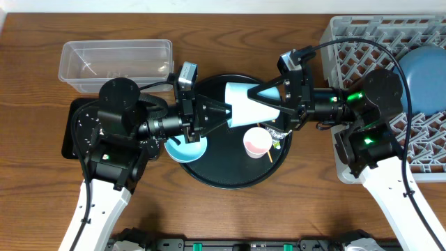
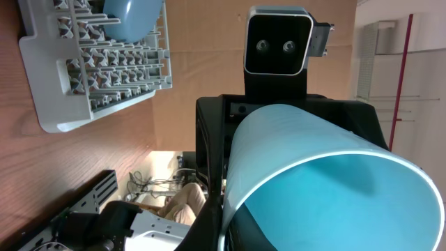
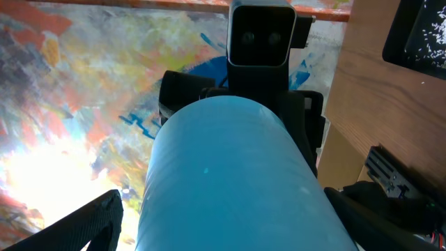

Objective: Sort waste into correct bins and load items into the dishwasher rack
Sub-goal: 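Close the right gripper on the blue cup base, left still holding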

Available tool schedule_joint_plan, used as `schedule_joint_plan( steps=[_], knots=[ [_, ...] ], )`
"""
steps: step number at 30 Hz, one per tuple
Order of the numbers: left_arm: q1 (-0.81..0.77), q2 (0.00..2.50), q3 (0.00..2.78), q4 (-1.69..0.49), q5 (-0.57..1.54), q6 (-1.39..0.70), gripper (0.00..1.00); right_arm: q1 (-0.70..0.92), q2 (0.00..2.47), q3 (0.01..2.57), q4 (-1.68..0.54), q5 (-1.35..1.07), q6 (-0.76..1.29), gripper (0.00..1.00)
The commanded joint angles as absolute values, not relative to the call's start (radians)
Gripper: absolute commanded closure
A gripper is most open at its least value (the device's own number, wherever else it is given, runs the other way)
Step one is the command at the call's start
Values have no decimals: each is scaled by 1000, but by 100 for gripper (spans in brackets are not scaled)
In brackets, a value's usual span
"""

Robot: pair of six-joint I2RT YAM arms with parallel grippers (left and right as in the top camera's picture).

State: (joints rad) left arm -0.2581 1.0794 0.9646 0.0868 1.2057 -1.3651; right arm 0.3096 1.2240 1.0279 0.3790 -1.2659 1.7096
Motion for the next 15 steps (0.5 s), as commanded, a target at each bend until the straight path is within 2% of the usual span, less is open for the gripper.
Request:
schedule_joint_plan(
  steps=[1,11,15],
  knots=[
    [-256,1077,977,97,1224,-1364,94,304,1224,1032,382,-1265,1697,14],
    [-252,1076,977,224,1230,-1435,94,229,1224,1032,382,-1335,1697,16],
    [-252,1077,976,223,1232,-1435,94,229,1224,1032,382,-1336,1697,20]
  ],
)
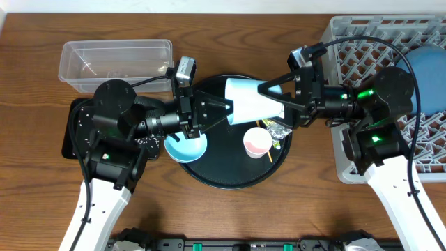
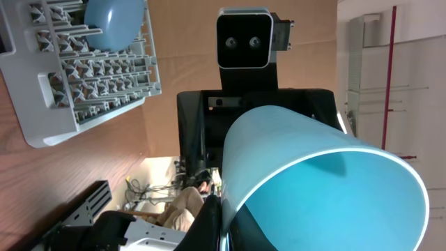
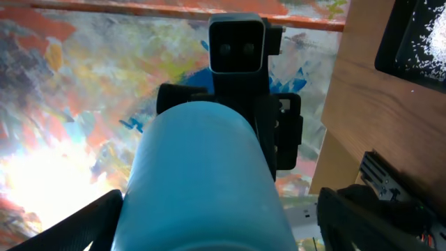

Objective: Sort waste into correct bins and load items into the dishwasher rack
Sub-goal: 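Close the right gripper on the blue cup base, left still holding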

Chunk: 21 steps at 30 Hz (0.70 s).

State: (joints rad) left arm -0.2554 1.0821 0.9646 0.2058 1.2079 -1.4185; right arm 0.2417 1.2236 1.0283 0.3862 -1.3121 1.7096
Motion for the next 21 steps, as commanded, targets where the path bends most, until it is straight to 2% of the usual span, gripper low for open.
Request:
schedule_joint_plan(
  steps=[1,21],
  knots=[
    [-252,1077,976,223,1232,-1435,94,229,1224,1032,382,-1336,1697,22],
    [-205,1077,976,223,1265,-1442,94,199,1224,1032,382,-1350,1716,21]
  ],
)
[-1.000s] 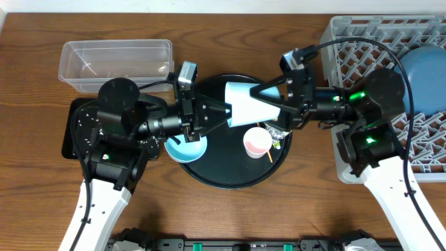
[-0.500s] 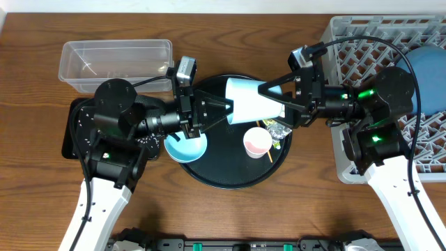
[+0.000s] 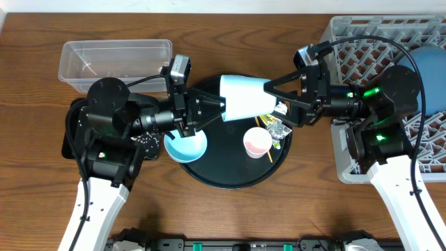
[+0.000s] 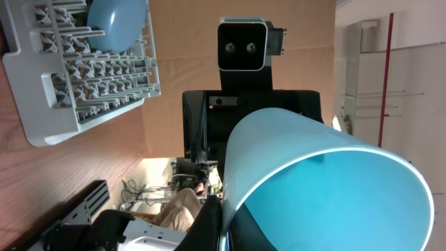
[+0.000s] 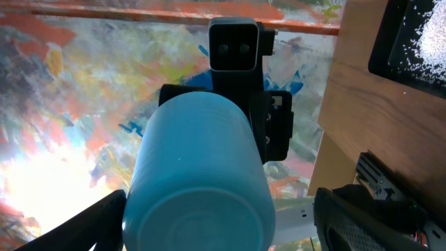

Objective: Sort waste into correct bins and load items into the dishwasher rack
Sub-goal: 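Close the right gripper on the blue cup base, left still holding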

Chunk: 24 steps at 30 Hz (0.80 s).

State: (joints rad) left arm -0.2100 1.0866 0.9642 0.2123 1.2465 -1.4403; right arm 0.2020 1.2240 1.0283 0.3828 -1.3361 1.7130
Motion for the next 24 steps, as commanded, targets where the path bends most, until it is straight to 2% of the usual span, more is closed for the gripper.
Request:
schedule_joint_plan(
  steps=[1,9,17,24],
  knots=[
    [-205,1077,976,223,1265,-1442,94,199,1224,1032,382,-1350,1716,21],
    [-205,1077,976,223,1265,-1441,94,224,1224,1032,423,-1346,1763,27],
    [-205,1077,976,223,1265,-1441,94,242,1224,1032,446,-1346,1784,28],
    [-205,1077,976,222,1265,-1441,94,250,1224,1032,446,-1343,1791,37]
  ],
)
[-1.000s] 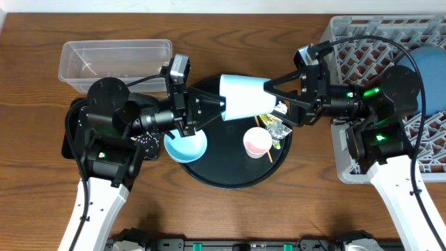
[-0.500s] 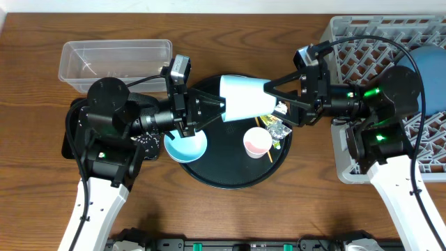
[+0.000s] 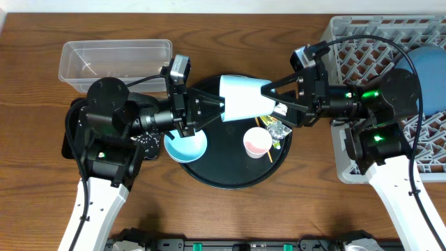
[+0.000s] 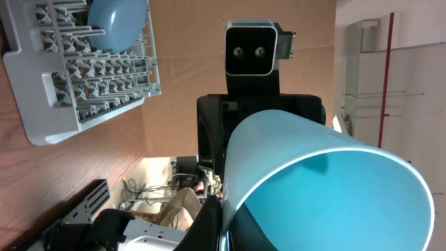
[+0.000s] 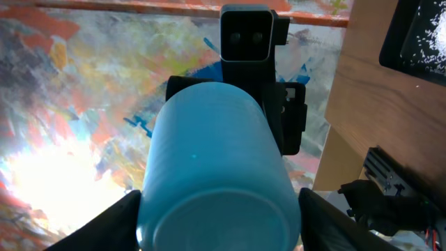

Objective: Sort waste into correct bins and load items into the dishwasher rack
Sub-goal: 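Close the right gripper on the blue cup base, left still holding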

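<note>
A light blue cup [image 3: 240,100] hangs on its side above the black tray [image 3: 209,178], mouth to the left and base to the right. My left gripper [image 3: 221,108] is shut on its rim, one finger inside the mouth and one outside [image 4: 224,230]. From the right, my right gripper [image 3: 268,100] has its fingers against both sides of the cup's base. The right wrist view shows the cup [image 5: 216,174] filling the space between those fingers [image 5: 139,209]. The cup [image 4: 327,188] also fills the left wrist view.
On the tray lie a small blue bowl [image 3: 185,148], a pink cup [image 3: 256,141] and a crumpled wrapper [image 3: 279,129]. A clear bin [image 3: 115,63] stands at the back left, with a black bin [image 3: 70,132] under the left arm. The grey dishwasher rack [image 3: 418,146] at right holds a blue dish [image 3: 425,70].
The right gripper's fingers have come in from a wider spread to lie against the sides of the cup's base, and that gripper sits slightly further left. The left gripper and cup have not moved.
The left gripper held the cup by its rim over the tray, with the open right gripper far along the cup. Then the right gripper stood further right and the cup further left. Now the right fingers have narrowed onto the base while the left keeps hold.
</note>
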Available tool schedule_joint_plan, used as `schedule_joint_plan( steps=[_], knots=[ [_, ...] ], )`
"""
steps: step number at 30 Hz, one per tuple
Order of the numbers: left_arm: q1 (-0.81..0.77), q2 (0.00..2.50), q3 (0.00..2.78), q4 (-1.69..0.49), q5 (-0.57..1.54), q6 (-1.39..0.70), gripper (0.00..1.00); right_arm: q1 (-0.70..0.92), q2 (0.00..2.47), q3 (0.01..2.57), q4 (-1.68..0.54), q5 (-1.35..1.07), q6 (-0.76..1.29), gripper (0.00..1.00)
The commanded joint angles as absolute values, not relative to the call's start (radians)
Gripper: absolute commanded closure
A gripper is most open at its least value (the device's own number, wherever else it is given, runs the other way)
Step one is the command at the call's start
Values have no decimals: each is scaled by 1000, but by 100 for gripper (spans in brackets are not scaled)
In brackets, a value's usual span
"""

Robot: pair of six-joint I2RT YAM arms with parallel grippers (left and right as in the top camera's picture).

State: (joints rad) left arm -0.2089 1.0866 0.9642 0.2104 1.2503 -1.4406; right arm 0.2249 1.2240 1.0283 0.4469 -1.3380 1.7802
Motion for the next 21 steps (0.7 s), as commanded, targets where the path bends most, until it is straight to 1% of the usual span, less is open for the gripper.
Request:
schedule_joint_plan(
  steps=[1,19,20,21],
  knots=[
    [-205,1077,976,223,1265,-1441,94,250,1224,1032,446,-1343,1795,38],
    [-208,1102,976,223,1266,-1442,94,282,1224,1032,446,-1363,1802,38],
    [-209,1104,976,223,1269,-1442,94,282,1224,1032,446,-1361,1802,40],
    [-209,1104,976,223,1272,-1442,94,282,1224,1032,446,-1357,1802,44]
  ],
)
